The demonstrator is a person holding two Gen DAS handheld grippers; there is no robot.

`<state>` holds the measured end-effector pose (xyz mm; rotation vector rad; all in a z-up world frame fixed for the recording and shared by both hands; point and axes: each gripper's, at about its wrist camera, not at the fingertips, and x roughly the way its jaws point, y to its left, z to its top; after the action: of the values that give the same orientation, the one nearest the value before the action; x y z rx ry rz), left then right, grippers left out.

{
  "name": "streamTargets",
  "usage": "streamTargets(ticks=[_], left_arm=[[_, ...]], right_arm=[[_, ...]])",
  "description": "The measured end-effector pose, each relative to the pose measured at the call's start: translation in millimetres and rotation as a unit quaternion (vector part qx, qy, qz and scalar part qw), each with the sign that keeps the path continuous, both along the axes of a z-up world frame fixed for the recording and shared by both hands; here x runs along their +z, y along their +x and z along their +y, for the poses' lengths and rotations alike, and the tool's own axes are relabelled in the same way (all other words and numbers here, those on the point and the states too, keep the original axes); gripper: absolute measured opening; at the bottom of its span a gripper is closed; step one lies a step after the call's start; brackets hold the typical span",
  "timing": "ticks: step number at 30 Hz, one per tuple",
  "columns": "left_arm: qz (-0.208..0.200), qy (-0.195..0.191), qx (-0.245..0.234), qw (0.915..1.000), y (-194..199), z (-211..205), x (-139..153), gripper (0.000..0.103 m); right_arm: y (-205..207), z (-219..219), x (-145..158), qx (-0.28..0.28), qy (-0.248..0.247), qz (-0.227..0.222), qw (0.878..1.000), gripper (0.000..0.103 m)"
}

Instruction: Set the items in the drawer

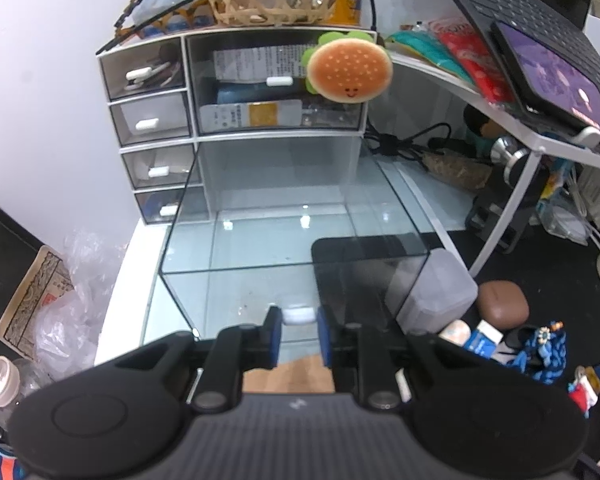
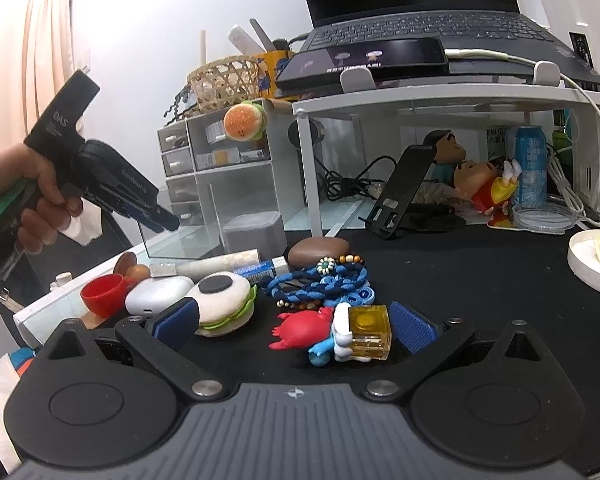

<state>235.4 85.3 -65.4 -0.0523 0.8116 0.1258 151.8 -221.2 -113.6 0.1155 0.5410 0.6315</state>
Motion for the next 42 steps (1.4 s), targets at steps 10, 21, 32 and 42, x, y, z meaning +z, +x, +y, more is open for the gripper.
streamTargets(ticks=[10, 21, 32, 42], left_arm=[[-0.047, -0.028, -0.016, 0.9984, -15, 7, 1, 0.042], [-0.095, -0.079, -0.061, 0.9905, -56, 23, 6, 0.062], [-0.124, -0.085, -0.083, 0.985, -92, 39, -4, 0.067], [-0.133, -0.107, -0.106, 0.9796, -112, 53, -21, 0.076]], right_arm=[[1, 3, -3, -0.006, -0.008, 0.001, 1.0, 0.103], [3, 10, -3, -0.013, -0.035, -0.011, 0.999, 0.103], [0, 24, 4, -0.017, -0.068, -0.025, 0.997, 0.103], [1, 34, 7, -0.021, -0.082, -0.028, 0.996, 0.103]])
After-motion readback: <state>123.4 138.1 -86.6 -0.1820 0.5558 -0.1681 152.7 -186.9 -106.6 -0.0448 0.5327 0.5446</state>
